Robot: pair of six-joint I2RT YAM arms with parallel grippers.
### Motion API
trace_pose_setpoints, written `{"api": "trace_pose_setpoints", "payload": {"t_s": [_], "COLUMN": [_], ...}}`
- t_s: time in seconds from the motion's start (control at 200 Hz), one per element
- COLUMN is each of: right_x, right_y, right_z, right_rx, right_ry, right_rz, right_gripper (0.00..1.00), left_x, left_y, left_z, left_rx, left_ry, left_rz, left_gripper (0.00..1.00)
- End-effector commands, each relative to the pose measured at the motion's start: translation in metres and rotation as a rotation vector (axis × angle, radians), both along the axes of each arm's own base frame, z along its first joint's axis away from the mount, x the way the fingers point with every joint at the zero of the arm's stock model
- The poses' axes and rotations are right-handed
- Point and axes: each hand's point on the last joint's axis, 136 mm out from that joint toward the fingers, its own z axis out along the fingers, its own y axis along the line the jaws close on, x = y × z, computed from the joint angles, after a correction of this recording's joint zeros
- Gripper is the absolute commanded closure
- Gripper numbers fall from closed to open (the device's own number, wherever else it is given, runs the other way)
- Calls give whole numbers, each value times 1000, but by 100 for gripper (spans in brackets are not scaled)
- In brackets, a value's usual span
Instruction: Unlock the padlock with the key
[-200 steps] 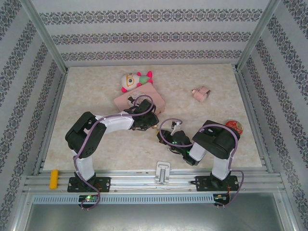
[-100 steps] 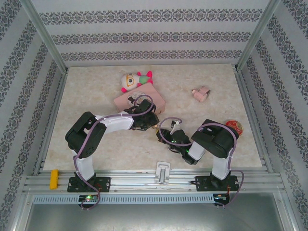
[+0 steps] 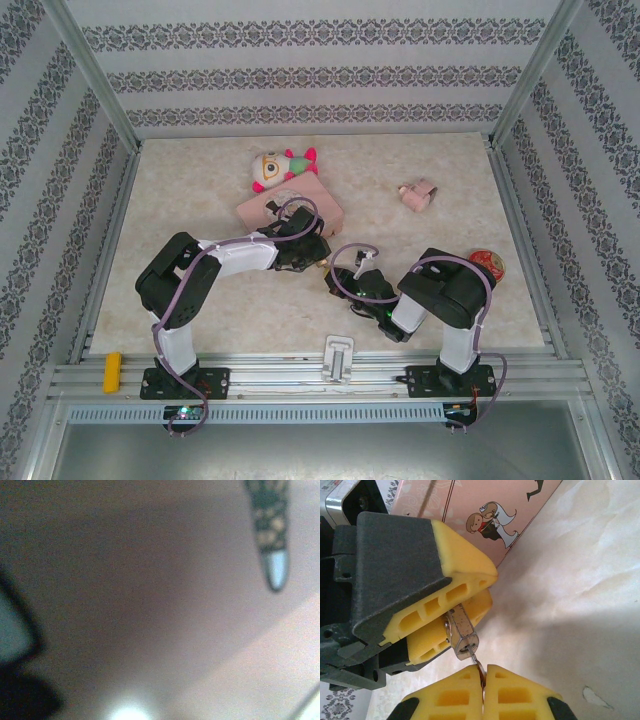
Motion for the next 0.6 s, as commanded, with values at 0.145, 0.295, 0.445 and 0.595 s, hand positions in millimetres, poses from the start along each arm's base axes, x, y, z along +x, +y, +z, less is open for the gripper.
{"api": "trace_pose_setpoints", "payload": {"t_s": [0.145,0.295,0.445,0.595], "right_x": [2,3,3,3], "right_y": [4,4,4,6], "right_z": [3,2,1,-1], "right_rx": [43,45,48,50], "right_ry": [3,10,16,23], "right_rz": [15,19,21,23], "right_gripper": [100,100,100,100], "left_x": [-46,-43,-43,-43], "left_y": [-6,-5,-6,-6], "left_z": [-37,-38,-37,-38], "left_rx": [-68,-84,-85,-87], "left_ry": [244,237,234,233], "left_rz": [-4,7,1,2], "left_gripper": [95,95,95,95]}}
